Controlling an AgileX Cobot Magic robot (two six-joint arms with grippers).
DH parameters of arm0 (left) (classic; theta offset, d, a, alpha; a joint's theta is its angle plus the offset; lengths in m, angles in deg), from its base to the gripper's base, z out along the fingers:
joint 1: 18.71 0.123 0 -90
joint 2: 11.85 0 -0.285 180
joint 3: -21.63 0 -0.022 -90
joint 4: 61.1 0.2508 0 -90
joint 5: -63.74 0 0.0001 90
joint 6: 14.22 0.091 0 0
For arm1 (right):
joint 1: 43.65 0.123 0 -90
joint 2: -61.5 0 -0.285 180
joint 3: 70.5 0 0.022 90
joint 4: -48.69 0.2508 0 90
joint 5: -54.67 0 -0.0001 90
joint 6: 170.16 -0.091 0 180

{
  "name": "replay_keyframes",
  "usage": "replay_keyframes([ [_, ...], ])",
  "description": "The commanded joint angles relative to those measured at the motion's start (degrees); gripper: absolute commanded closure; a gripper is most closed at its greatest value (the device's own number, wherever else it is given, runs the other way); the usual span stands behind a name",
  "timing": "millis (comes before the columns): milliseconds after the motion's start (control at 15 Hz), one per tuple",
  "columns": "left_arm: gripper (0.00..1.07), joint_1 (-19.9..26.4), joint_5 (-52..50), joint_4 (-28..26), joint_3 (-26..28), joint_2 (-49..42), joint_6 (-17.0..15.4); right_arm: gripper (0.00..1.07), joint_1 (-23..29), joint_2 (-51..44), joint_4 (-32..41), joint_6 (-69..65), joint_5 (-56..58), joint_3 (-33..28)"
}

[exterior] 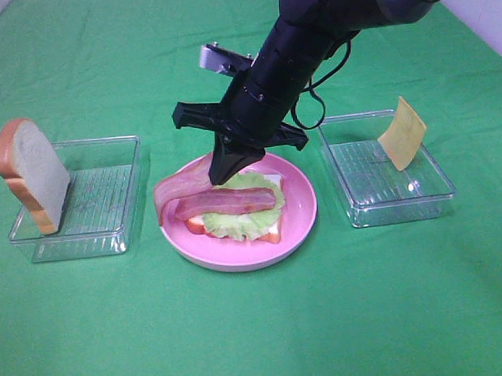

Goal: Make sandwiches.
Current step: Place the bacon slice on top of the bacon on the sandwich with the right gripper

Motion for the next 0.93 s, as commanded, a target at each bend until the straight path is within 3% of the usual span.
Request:
replay_keyframes([
  [67,0.26,-0.23,-0.74,-0.29,-0.06,-1.26,-0.4,1.07,-0.11,0.06,-9.22,-6.3,1.26,-0.06],
  [133,0.26,-0.23,-0.74,-0.29,-0.06,-1.26,-0.4,1.07,-0.11,0.06,-15.81,-10.77,2.92,-0.06],
  [400,0.26,-0.23,-0.74,-0.29,-0.06,-1.26,-0.4,1.07,-0.06,0.06,-16.16,-11.52,3.38,-0.06],
  [467,0.26,-0.23,-0.74,-0.29,-0.06,-1.26,-0.4,1.01,-0.06,0.06,-16.16,-11.52,3.55,-0.06],
  [533,0.26,-0.23,-0.74,-0.29,-0.06,-1.26,-0.4,0.87,-0.06,0.06,-16.44,-11.52,3.84,-0.06],
  [667,0.26,-0.23,-0.74,-0.29,-0.06,-1.26,-0.4,0.47,-0.06,0.06,-17.42,-10.77,4.76,0.4],
  [733,0.26,-0.23,-0.74,-0.29,-0.06,-1.26,-0.4,0.35,-0.06,-0.34,-18.11,-9.05,5.73,0.8],
  [933,0.26,-0.23,-0.74,-0.29,-0.06,-1.26,-0.4,0.34,-0.23,-5.56,-22.57,-6.47,7.22,1.49],
])
